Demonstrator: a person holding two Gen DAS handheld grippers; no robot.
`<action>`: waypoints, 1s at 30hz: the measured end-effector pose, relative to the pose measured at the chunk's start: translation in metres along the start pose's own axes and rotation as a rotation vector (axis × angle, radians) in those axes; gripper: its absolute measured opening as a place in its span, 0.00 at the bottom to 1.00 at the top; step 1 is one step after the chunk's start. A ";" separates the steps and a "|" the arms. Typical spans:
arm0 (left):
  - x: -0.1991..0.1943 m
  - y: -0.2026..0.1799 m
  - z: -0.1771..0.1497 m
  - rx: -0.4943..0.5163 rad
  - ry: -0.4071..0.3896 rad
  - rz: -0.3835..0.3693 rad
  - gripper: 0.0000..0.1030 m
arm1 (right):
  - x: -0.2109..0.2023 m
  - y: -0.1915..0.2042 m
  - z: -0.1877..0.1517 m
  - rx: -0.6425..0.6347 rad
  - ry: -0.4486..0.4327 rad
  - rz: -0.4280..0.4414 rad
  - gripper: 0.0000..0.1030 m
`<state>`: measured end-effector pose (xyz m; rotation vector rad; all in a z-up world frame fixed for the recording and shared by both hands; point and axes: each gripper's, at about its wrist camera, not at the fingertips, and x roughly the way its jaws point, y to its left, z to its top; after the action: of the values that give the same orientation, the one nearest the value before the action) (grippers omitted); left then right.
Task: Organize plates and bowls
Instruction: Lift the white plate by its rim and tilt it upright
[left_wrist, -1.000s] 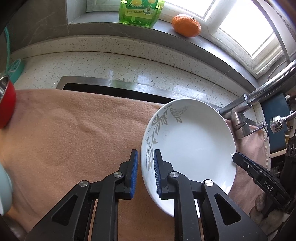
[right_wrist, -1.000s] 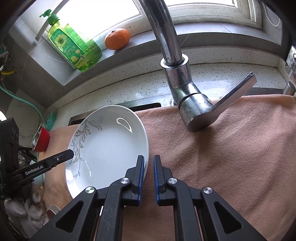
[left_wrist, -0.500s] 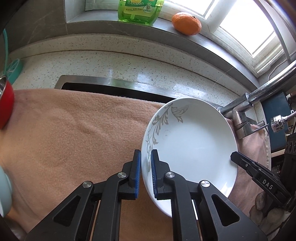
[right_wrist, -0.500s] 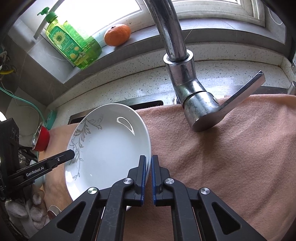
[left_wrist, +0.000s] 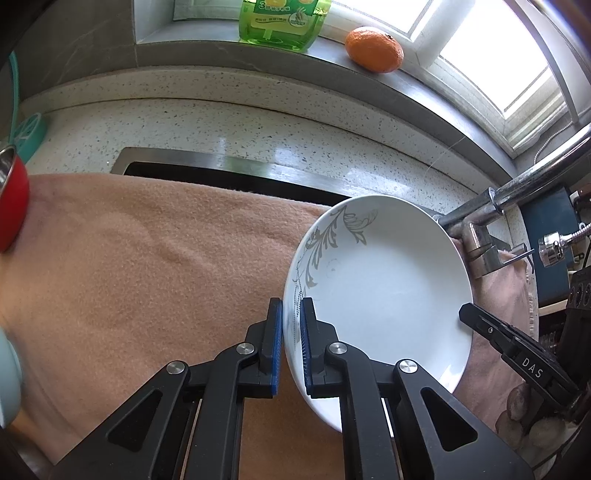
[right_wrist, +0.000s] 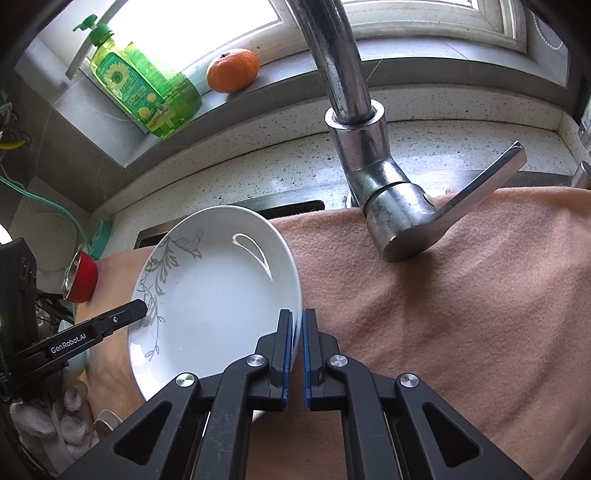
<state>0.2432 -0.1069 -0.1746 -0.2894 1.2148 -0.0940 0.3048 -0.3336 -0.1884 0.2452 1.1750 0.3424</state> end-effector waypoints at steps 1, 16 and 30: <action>0.000 0.000 -0.001 -0.003 0.001 -0.002 0.07 | 0.000 -0.001 0.000 0.002 0.000 -0.001 0.05; -0.016 -0.002 -0.005 -0.008 -0.014 -0.016 0.07 | -0.012 -0.001 -0.002 0.007 -0.016 -0.007 0.05; -0.038 0.001 -0.012 -0.009 -0.041 -0.024 0.07 | -0.031 0.008 -0.008 0.000 -0.032 0.013 0.05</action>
<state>0.2182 -0.0998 -0.1438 -0.3119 1.1717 -0.1029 0.2860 -0.3375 -0.1620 0.2575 1.1423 0.3487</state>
